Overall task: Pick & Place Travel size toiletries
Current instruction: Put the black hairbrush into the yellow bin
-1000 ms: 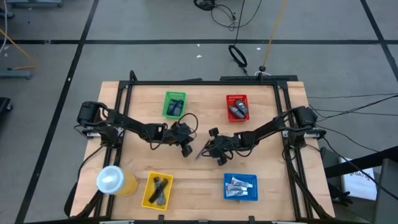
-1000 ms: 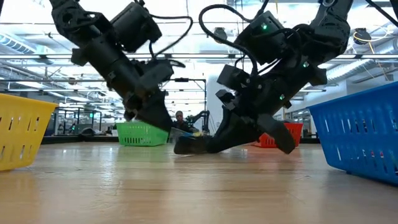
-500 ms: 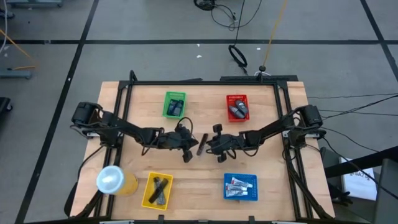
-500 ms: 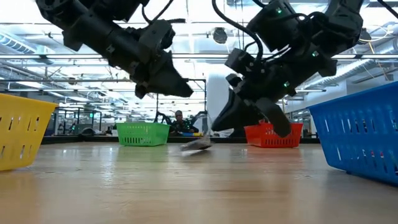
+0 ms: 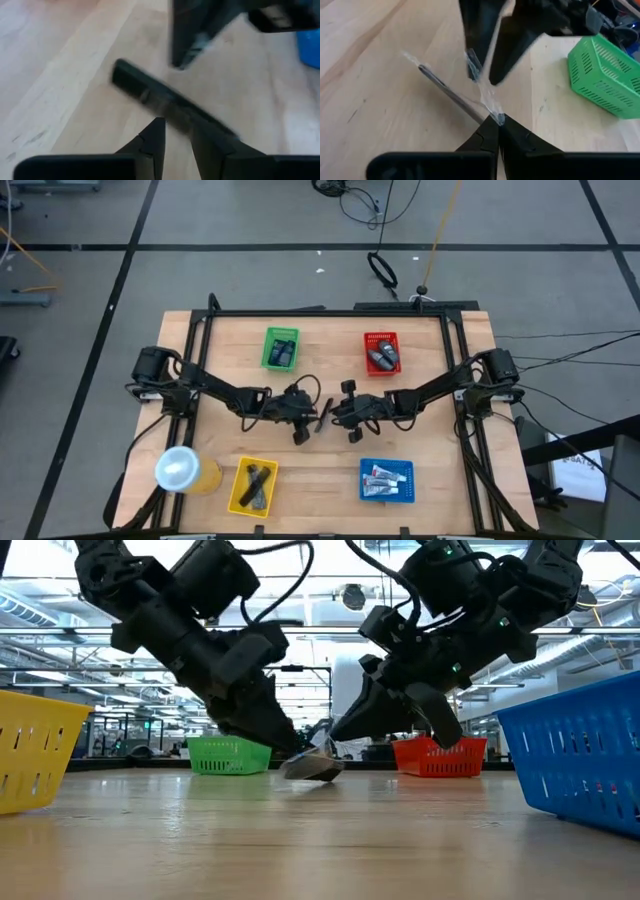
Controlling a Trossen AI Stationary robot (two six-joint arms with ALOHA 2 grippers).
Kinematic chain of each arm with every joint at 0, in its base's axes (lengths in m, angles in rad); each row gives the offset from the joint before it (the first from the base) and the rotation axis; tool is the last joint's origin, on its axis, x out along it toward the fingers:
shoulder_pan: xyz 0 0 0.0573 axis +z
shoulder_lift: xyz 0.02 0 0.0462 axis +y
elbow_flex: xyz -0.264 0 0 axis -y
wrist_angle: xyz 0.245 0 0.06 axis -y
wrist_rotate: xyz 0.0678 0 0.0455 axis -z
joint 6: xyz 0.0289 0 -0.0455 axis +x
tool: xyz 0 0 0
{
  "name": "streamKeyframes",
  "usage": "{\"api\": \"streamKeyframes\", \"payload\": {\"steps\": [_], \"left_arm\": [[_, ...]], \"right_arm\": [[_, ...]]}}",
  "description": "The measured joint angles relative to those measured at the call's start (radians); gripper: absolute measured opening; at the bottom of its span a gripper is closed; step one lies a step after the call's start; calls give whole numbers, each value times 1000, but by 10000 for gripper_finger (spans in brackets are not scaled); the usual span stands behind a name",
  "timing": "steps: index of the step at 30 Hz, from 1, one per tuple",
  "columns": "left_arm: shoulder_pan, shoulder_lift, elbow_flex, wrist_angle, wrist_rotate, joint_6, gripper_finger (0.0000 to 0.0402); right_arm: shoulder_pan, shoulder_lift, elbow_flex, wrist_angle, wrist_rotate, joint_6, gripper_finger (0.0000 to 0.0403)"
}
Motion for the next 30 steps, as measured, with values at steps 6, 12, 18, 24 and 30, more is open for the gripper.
{"api": "streamKeyframes", "payload": {"steps": [6, 12, 18, 24, 30], "left_arm": [[12, -11, 0, 12, 40, -19, 163], [-19, -11, 1, 80, 119, -43, 281], [-135, 52, 12, 112, -224, -64, 328], [-181, 154, 87, 78, -348, -83, 319], [-171, 225, 200, -148, -392, -149, 269]], "right_arm": [[0, 0, 0, -11, -1, 11, 0], [0, 0, 0, -15, -1, 17, 0], [-5, 0, 0, -15, 0, 20, 0], [-21, 0, 0, -6, 0, 26, 0], [-21, 0, 0, -8, -1, 46, 0]]}}
